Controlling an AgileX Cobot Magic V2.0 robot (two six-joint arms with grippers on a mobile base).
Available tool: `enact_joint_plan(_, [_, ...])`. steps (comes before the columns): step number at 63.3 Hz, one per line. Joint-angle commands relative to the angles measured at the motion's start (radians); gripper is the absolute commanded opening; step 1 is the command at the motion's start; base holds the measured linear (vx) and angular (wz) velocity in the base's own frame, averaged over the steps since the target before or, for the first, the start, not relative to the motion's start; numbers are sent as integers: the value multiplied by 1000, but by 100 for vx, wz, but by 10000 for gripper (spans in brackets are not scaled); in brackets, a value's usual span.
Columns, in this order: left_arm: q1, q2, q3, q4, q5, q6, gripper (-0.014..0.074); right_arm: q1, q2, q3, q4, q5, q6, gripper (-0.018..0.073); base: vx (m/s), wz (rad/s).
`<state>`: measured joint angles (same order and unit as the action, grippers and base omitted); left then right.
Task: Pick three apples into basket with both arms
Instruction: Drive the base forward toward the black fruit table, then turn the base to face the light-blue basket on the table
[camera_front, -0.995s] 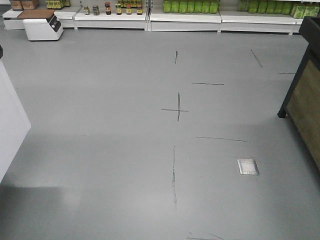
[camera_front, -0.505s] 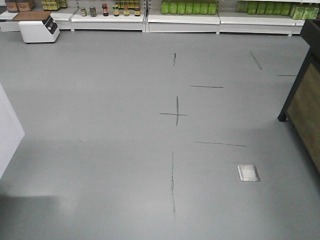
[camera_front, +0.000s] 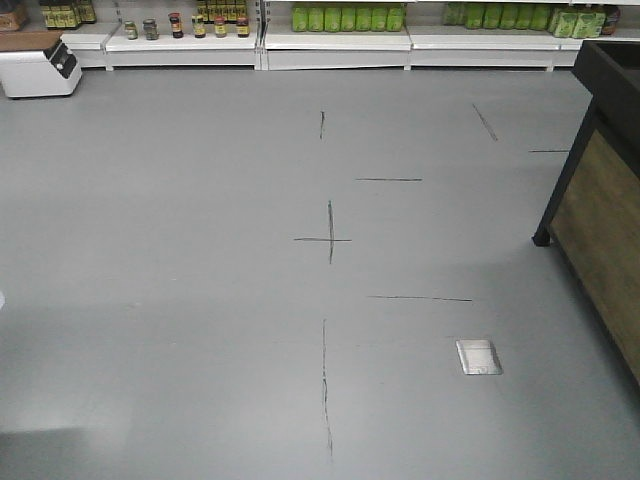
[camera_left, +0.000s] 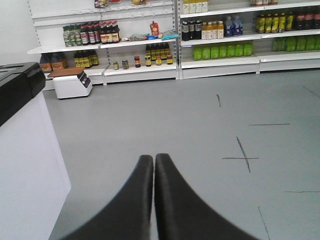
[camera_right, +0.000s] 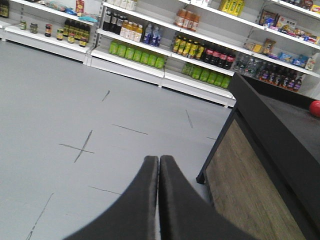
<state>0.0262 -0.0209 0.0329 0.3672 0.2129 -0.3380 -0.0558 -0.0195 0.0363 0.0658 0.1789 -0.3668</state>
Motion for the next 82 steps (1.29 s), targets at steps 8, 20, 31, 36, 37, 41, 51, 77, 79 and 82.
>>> enact_joint_plan(8, [-4, -14, 10, 3, -73, -6, -6, -5, 0, 1, -6, -74, -7, -3, 18, -15])
enact_joint_plan(20, [-4, -14, 10, 3, -73, -6, -6, -5, 0, 1, -5, -76, -7, -3, 19, -14])
enact_joint_plan(31, [-4, -14, 10, 3, -73, -6, -6, -5, 0, 1, -5, -76, -7, -3, 20, -11])
enact_joint_plan(36, [-4, -14, 10, 3, -73, -6, -6, -5, 0, 1, -5, -76, -7, -3, 19, -11])
enact_joint_plan(37, [-4, -14, 10, 3, -73, -6, -6, -5, 0, 1, -5, -76, -7, -3, 19, -11])
enact_joint_plan(41, [-4, -14, 10, 3, -73, -6, -6, -5, 0, 1, -5, -76, -7, -3, 19, -11])
enact_joint_plan(51, [-4, -14, 10, 3, -73, -6, -6, -5, 0, 1, -5, -76, -7, -3, 20, -13])
enact_joint_plan(77, [-4, -14, 10, 3, -73, -6, -6, -5, 0, 1, -5, -76, -7, -3, 19, -25])
enact_joint_plan(79, [-4, -14, 10, 3, -73, -6, -6, -5, 0, 1, -5, -76, -7, -3, 17, -39])
enact_joint_plan(82, [-4, -14, 10, 3, -73, -6, -6, -5, 0, 1, -5, -76, -7, -3, 17, -42])
